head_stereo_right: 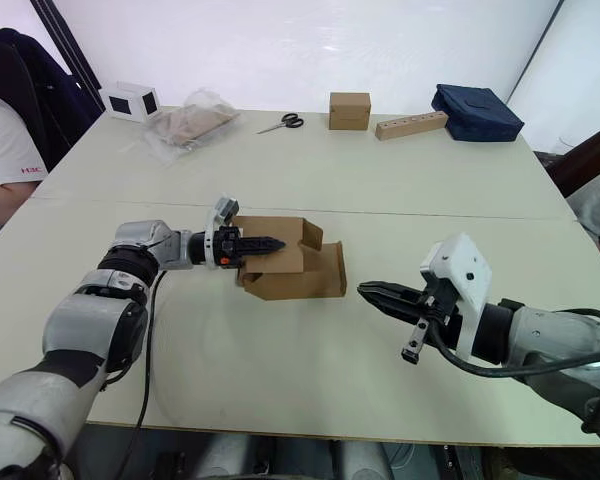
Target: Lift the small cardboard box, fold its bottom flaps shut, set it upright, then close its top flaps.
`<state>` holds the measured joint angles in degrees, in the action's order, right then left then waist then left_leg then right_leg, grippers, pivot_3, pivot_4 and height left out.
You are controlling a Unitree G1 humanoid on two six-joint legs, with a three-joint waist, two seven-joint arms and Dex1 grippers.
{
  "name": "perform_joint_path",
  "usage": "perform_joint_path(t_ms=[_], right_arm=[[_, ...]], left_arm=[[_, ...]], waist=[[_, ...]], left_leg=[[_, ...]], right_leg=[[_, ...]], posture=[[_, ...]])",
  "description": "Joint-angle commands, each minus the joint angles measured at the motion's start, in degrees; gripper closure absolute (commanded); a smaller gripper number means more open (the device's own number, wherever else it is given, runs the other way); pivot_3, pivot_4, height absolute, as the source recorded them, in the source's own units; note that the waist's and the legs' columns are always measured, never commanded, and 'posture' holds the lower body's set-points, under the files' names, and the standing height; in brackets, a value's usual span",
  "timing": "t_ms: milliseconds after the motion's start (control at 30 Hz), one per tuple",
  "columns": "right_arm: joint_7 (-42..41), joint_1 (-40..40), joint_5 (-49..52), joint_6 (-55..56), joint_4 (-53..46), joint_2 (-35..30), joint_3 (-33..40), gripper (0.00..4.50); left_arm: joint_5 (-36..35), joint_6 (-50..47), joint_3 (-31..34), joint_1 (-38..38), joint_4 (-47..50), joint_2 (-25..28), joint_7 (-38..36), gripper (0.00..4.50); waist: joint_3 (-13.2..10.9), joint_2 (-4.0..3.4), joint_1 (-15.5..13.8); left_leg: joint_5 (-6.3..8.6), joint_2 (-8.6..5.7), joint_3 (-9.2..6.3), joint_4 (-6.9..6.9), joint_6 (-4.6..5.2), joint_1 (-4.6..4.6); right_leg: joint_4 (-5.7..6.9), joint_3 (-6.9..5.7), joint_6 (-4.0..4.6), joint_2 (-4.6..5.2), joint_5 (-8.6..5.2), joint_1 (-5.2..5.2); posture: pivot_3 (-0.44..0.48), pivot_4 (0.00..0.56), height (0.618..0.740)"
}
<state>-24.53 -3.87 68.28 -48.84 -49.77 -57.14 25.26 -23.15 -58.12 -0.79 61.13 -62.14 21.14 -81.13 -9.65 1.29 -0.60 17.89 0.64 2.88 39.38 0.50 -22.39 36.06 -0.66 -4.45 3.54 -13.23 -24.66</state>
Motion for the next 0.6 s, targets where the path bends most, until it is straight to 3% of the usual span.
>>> perform_joint_path(t_ms=[33,133,233,433,600], right_arm=[[3.29,4.66,-2.51,3.65,0.92,3.07,-2.27,4.50],[8.52,14.78,-12.52,7.08,7.38,11.65,-13.17,4.50],[10.21,20.01,-20.16,8.93,11.83,16.70,-19.13,4.50],[9.66,26.89,-33.16,15.60,21.51,24.63,-26.85,4.50],[6.28,28.35,-35.21,17.10,24.97,28.78,-28.58,4.50]], left_arm=[[-2.00,-0.82,2.07,0.13,6.85,1.84,-1.82,4.49],[-5.31,0.87,3.12,-6.07,23.02,2.16,-1.59,4.49],[-7.99,-0.12,3.86,-10.22,32.82,1.91,0.04,4.49],[-12.39,-2.83,5.82,-13.80,41.30,1.33,4.89,4.49],[-14.98,-4.31,6.02,-14.81,44.64,2.13,6.98,4.49]], waist=[[-0.02,0.03,0.08],[0.01,0.00,0.48],[0.01,-0.06,0.53],[0.01,-0.06,0.16],[0.02,-0.07,0.24]], left_leg=[[0.00,0.03,0.00,0.01,0.00,0.00],[0.00,0.09,0.00,0.05,0.00,0.00],[-0.02,0.08,0.02,0.08,-0.04,0.01],[-0.03,0.03,0.03,0.14,-0.05,-0.05],[-0.03,0.00,0.03,0.17,-0.05,-0.06]], right_leg=[[0.00,0.00,0.00,-0.02,0.00,0.00],[0.03,0.05,0.01,-0.03,0.00,-0.01],[0.12,0.11,0.02,0.02,0.01,-0.03],[0.14,0.09,0.00,0.01,0.02,-0.06],[0.13,0.08,-0.02,0.01,0.03,-0.04]], posture=[[0.000,0.150,0.740],[0.000,0.150,0.740],[0.000,0.150,0.740],[0.000,0.150,0.740],[0.000,0.150,0.740]])
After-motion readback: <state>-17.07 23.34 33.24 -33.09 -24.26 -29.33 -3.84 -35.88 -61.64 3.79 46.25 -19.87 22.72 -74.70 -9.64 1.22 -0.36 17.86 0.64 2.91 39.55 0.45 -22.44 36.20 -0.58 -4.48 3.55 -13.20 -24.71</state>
